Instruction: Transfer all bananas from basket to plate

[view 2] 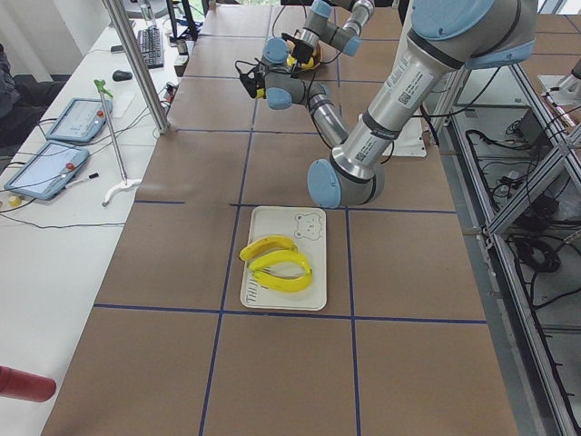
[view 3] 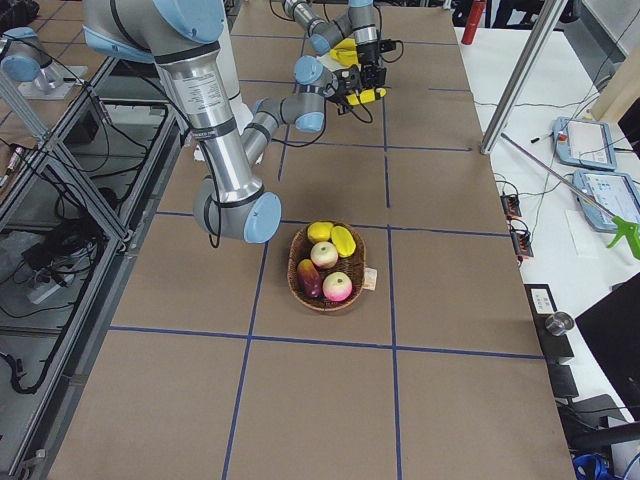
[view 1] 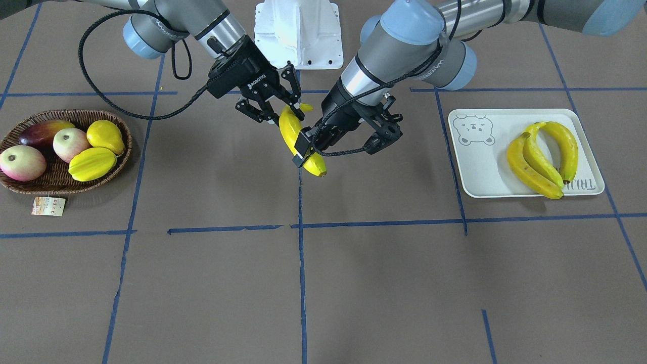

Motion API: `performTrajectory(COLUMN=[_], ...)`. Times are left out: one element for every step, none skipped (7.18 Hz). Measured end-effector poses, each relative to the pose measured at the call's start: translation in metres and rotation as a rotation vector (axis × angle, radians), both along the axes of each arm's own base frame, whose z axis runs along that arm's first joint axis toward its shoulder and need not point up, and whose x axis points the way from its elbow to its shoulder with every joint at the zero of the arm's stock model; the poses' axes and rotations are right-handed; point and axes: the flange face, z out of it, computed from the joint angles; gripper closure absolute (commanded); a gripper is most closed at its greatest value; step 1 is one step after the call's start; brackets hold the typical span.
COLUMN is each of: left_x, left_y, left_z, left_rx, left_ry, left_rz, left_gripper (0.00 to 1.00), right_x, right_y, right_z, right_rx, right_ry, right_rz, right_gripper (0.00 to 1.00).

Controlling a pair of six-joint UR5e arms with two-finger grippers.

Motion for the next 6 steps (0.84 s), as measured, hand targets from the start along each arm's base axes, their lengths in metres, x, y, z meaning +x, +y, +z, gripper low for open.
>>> performTrajectory(left_x=[-0.001,-0.002,-0.003,-0.005,-0.006,-0.008], left_y=[0.0,-0.001,-0.001,0.0,0.0,0.001], left_z=[0.001,0.002,0.004,0.007,0.009,0.013], left_rx=[0.008,0.013,0.015,0.018,0.025,0.034], left_ry=[0.006,0.008,0.01,0.011,0.012,0.008], left_rz=[0.0,-0.002,-0.001,-0.002,-0.001,0.0], left_gripper=[1.0,1.0,1.0,1.0,1.0,1.0], right_x=[0.0,-0.001,-0.002,-0.002,-0.002,-0.002], right_y=[0.0,0.001,0.0,0.0,-0.001,-0.001], right_z=[0.0,0.0,-0.001,-0.003,-0.005,-0.006], right_rx=[-0.004,-0.021,-0.042,-0.054,-0.062,-0.07], right_ry=[-0.002,-0.007,-0.013,-0.016,-0.021,-0.023], right_rz=[-0.002,-0.004,-0.002,-0.002,-0.004,-0.015], right_gripper=[0.01,0.01,0.01,0.01,0.01,0.01])
